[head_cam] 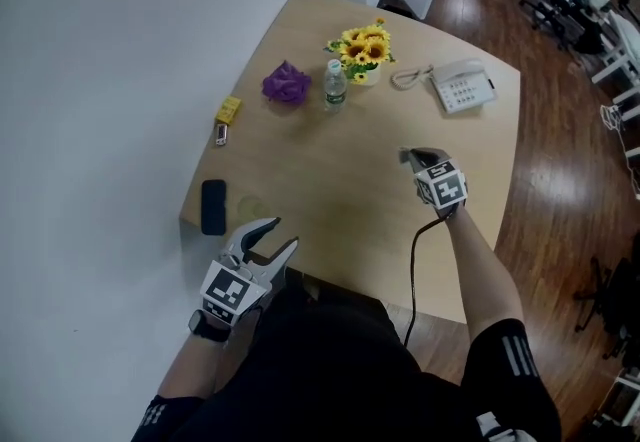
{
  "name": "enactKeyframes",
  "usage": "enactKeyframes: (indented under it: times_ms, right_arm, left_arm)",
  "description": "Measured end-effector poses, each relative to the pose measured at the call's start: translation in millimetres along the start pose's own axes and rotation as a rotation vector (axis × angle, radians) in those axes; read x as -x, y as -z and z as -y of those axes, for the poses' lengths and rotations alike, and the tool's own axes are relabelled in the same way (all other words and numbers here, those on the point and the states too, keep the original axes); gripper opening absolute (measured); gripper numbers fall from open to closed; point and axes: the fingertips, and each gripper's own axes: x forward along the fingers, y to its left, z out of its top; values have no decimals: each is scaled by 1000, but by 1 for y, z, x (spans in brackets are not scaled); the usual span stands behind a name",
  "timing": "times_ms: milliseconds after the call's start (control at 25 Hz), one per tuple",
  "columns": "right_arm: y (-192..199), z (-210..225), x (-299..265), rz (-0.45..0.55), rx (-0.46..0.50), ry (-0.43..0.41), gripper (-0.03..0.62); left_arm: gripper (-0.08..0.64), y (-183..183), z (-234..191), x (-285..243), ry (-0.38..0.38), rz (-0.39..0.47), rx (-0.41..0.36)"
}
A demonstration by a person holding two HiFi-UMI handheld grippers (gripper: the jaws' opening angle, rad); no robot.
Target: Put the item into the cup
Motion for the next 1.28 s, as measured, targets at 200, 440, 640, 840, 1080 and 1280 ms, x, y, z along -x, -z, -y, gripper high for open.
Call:
enactKeyframes:
  times_ms: [200, 440, 640, 840, 1080, 1280]
  right_arm:
    - [-69, -103, -2, 96, 76, -116, 9]
    - [-123, -226, -20, 127, 162, -253, 9]
    - [-135, -313, -44, 98, 208, -349, 9]
    - [-125, -373, -65, 36, 259, -417, 9]
    - [-91, -408, -92, -89, 396, -418, 9]
    - [-76, -417, -105, -122, 483, -410, 10]
  left_arm:
    - [175, 11, -34, 35, -32, 23, 8]
    - [175, 38, -75, 83, -89, 25, 30]
    - [175, 66, -97, 111, -106, 20, 71]
    - [175, 81, -107, 122, -94, 25, 91]
    - [175, 85, -110, 127, -71, 37, 97]
    - [175, 88, -112, 130, -67, 33, 91]
